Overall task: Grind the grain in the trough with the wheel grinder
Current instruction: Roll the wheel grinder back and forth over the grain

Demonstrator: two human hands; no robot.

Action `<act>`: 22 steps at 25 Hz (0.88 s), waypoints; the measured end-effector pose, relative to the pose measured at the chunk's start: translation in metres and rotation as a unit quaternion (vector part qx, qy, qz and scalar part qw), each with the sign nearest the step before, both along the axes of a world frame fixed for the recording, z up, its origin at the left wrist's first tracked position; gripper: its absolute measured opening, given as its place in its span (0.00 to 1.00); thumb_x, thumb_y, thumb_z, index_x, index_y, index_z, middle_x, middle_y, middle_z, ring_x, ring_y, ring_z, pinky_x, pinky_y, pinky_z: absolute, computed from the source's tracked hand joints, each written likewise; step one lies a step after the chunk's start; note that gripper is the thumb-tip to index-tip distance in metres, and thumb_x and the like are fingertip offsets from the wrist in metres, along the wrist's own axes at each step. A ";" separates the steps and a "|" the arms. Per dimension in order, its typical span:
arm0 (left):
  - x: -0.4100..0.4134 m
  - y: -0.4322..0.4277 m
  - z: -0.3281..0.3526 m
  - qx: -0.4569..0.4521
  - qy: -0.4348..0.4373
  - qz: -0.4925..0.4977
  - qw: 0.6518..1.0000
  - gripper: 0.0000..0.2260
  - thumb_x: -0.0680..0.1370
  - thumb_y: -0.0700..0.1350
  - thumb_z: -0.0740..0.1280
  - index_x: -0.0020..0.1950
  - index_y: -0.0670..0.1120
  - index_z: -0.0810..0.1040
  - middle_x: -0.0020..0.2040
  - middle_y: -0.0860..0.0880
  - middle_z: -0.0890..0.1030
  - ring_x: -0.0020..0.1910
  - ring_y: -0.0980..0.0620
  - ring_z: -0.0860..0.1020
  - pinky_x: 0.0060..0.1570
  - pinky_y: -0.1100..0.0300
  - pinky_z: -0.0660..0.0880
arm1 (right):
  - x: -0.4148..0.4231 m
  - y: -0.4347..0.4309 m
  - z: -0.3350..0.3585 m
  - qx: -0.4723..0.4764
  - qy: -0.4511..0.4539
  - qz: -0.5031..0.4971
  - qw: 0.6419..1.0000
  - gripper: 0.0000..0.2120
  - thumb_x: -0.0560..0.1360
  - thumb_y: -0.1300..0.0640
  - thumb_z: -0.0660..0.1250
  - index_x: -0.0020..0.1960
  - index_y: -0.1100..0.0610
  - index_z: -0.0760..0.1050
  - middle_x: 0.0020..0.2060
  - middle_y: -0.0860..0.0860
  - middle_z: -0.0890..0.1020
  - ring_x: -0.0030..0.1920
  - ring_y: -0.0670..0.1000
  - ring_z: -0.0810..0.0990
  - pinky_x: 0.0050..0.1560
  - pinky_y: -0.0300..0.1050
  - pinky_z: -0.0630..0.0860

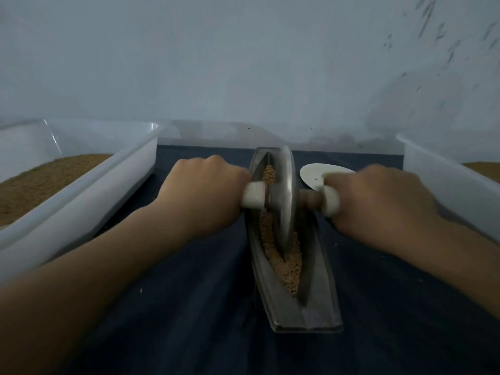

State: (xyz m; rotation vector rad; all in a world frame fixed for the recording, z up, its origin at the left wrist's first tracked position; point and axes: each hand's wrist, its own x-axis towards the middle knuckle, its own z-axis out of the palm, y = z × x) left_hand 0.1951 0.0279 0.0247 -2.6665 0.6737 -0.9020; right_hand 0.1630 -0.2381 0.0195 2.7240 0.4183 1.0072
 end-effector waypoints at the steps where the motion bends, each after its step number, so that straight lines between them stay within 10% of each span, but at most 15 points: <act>1: 0.010 -0.008 0.001 -0.017 0.029 0.033 0.999 0.06 0.71 0.54 0.70 0.41 0.55 0.75 0.30 0.55 0.61 0.26 0.53 0.60 0.26 0.61 0.57 | 0.014 0.009 0.005 0.001 0.037 -0.042 0.998 0.11 0.68 0.45 0.67 0.37 0.46 0.66 0.26 0.43 0.66 0.25 0.48 0.66 0.27 0.38 0.59; 4: 0.031 -0.025 0.014 -0.055 0.085 0.102 0.990 0.05 0.77 0.49 0.65 0.51 0.53 0.79 0.39 0.51 0.72 0.36 0.47 0.71 0.36 0.54 0.67 | 0.047 0.027 0.019 0.054 0.108 -0.088 0.989 0.09 0.75 0.44 0.69 0.44 0.48 0.74 0.38 0.48 0.77 0.40 0.55 0.77 0.36 0.44 0.68; 7: 0.014 -0.016 0.015 -0.020 0.064 0.067 0.996 0.03 0.74 0.50 0.67 0.47 0.55 0.76 0.36 0.53 0.69 0.33 0.48 0.71 0.32 0.56 0.64 | 0.026 0.013 0.010 0.041 0.082 -0.055 0.994 0.07 0.73 0.45 0.68 0.42 0.47 0.72 0.32 0.45 0.75 0.32 0.51 0.73 0.30 0.42 0.66; 12: -0.015 0.007 0.008 0.008 -0.051 -0.056 0.997 0.15 0.64 0.56 0.69 0.35 0.57 0.61 0.28 0.58 0.52 0.24 0.58 0.49 0.28 0.68 0.47 | -0.020 -0.017 -0.010 0.044 0.033 0.037 0.998 0.13 0.65 0.37 0.62 0.42 0.44 0.73 0.24 0.40 0.64 0.21 0.48 0.64 0.23 0.39 0.66; 17: 0.036 -0.017 0.004 -0.068 0.052 0.069 0.994 0.05 0.76 0.52 0.64 0.49 0.53 0.76 0.41 0.50 0.77 0.39 0.46 0.76 0.35 0.54 0.67 | 0.049 0.017 0.019 0.013 0.075 -0.065 0.995 0.08 0.73 0.46 0.70 0.43 0.47 0.73 0.33 0.47 0.73 0.34 0.53 0.72 0.31 0.42 0.64; 22: 0.011 0.018 0.005 -0.033 0.058 0.027 0.997 0.06 0.71 0.55 0.67 0.43 0.57 0.71 0.34 0.56 0.69 0.32 0.50 0.69 0.31 0.57 0.66 | 0.014 -0.009 0.007 0.038 0.103 -0.002 0.994 0.06 0.72 0.43 0.66 0.42 0.43 0.70 0.29 0.44 0.73 0.29 0.50 0.72 0.28 0.43 0.70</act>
